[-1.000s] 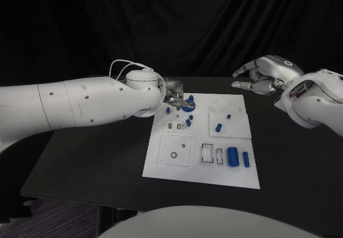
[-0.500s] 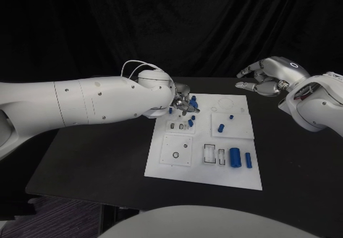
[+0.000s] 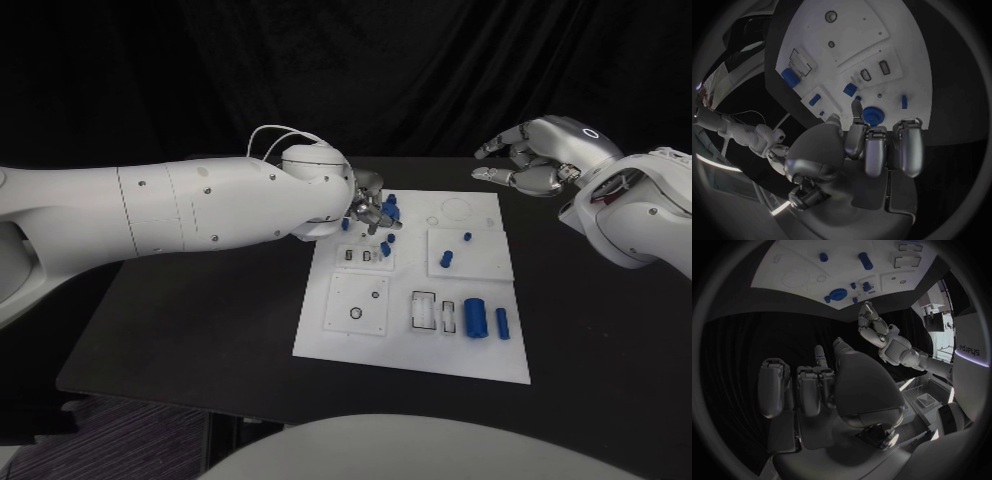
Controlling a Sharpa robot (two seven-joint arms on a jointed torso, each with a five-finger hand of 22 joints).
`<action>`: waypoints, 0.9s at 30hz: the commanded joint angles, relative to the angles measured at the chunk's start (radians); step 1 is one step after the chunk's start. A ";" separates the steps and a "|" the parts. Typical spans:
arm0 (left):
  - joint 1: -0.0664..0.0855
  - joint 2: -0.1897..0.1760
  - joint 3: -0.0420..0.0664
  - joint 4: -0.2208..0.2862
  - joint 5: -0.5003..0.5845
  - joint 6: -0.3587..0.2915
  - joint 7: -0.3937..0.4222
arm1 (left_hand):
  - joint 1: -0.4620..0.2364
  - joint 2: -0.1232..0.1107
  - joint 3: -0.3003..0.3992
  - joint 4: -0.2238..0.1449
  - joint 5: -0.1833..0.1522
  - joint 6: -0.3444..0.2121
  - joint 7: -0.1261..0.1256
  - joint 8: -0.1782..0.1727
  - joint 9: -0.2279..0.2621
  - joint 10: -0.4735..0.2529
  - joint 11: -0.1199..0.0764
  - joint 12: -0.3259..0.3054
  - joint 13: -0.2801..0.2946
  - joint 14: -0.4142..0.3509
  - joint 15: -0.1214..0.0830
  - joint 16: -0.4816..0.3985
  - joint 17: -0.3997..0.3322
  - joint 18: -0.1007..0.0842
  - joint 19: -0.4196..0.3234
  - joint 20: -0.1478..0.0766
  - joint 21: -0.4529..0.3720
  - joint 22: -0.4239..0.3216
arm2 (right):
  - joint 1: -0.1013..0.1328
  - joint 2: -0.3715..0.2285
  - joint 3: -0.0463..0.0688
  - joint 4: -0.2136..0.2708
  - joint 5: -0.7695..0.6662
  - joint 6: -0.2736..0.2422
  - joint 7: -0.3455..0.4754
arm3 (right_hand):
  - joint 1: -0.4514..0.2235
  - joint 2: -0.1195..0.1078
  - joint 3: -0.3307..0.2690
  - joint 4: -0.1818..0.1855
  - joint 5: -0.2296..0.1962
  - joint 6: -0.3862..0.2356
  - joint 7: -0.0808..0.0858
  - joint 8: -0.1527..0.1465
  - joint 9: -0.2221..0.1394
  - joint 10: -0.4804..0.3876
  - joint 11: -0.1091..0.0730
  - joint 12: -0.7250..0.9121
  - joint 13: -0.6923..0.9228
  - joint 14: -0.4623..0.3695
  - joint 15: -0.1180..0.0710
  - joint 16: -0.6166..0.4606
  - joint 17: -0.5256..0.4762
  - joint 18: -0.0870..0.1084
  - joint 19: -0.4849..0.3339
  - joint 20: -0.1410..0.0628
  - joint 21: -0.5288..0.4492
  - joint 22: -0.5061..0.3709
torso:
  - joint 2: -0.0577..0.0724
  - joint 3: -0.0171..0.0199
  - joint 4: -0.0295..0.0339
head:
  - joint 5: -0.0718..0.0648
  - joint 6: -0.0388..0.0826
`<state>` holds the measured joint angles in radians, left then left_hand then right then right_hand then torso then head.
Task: Assemble the parts on the task board
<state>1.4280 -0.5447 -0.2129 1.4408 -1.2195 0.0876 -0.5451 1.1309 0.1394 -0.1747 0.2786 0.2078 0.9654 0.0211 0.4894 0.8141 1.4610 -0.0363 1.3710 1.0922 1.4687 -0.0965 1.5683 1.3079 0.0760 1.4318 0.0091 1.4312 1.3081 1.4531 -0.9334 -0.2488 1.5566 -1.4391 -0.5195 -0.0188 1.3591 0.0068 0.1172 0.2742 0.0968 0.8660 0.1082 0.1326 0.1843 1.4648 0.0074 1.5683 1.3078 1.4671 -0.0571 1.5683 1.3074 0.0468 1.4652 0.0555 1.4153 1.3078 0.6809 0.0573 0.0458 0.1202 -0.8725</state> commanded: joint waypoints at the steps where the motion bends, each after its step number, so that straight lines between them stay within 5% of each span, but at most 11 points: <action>1: -0.005 0.006 0.001 -0.001 0.009 -0.012 0.000 | 0.001 0.005 -0.002 0.006 0.004 0.016 -0.001 -0.007 -0.001 0.110 -0.015 0.200 0.479 0.102 -0.006 0.003 0.263 -0.015 0.007 0.001 0.002 0.003 | -0.001 0.002 0.001 0.002 -0.001 -0.003 -0.018 | -0.002 0.007 -0.002 -0.002 0.006 0.007 0.002 -0.004 0.000 0.106 0.008 0.003 0.263 0.104 0.008 0.002 0.263 -0.008 0.029 0.005 -0.006 0.212 | 0.001 -0.0017 -0.0020 | -0.002 0.000; 7: -0.016 0.009 0.001 -0.002 0.009 -0.029 -0.002 | 0.002 0.010 0.000 0.005 0.004 0.040 -0.006 -0.014 0.004 0.110 -0.017 0.200 0.479 0.102 -0.008 0.003 0.263 -0.014 0.006 -0.001 -0.001 0.000 | -0.001 0.004 0.001 0.001 -0.001 0.003 -0.016 | -0.002 0.007 -0.002 -0.002 0.006 0.007 0.002 -0.004 0.000 0.106 0.008 0.003 0.263 0.104 0.008 0.002 0.263 -0.008 0.029 0.005 -0.006 0.212 | 0.000 0.0010 -0.0011 | -0.005 0.000; 13: -0.029 0.008 0.001 -0.004 0.009 -0.038 0.000 | -0.003 0.015 0.001 0.008 0.002 0.053 -0.009 -0.019 0.007 0.110 -0.019 0.200 0.479 0.102 -0.010 0.003 0.263 -0.014 0.006 -0.002 -0.002 0.000 | -0.001 0.004 0.001 0.000 -0.001 0.007 -0.016 | -0.002 0.007 -0.002 -0.003 0.007 0.005 0.002 -0.006 0.000 0.106 0.008 0.003 0.263 0.103 0.009 -0.001 0.260 -0.007 0.027 0.005 -0.009 0.211 | 0.003 -0.0032 0.0001 | -0.006 0.000; 27: -0.045 0.015 0.001 -0.013 0.009 -0.036 0.005 | -0.004 0.017 0.002 0.007 0.001 0.056 -0.010 -0.021 0.008 0.110 -0.020 0.200 0.479 0.102 -0.010 0.003 0.263 -0.013 0.005 -0.002 -0.004 -0.002 | -0.002 0.005 0.001 -0.005 -0.001 0.022 -0.013 | -0.002 0.007 -0.002 -0.003 0.008 0.005 0.002 -0.006 0.000 0.106 0.008 0.003 0.263 0.102 0.009 -0.003 0.259 -0.007 0.027 0.006 -0.010 0.210 | -0.001 -0.0027 -0.0003 | -0.010 0.000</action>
<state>1.3850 -0.5321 -0.2131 1.4289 -1.2161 0.0589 -0.5481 1.1249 0.1450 -0.1718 0.2815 0.2078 1.0150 0.0143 0.4734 0.8210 1.4578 -0.0395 1.3710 1.0922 1.4651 -0.1000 1.5683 1.3077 0.0762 1.4316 0.0091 1.4311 1.3069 1.4531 -0.9286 -0.2488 1.5522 -1.4389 -0.5080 -0.0198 1.3591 0.0067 0.1173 0.2742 0.1003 0.8660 0.1082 0.1326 0.1842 1.4649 0.0074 1.5683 1.3078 1.4671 -0.0571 1.5681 1.3074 0.0468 1.4652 0.0555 1.4094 1.3076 0.6809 0.0543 0.0465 0.1108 -0.8725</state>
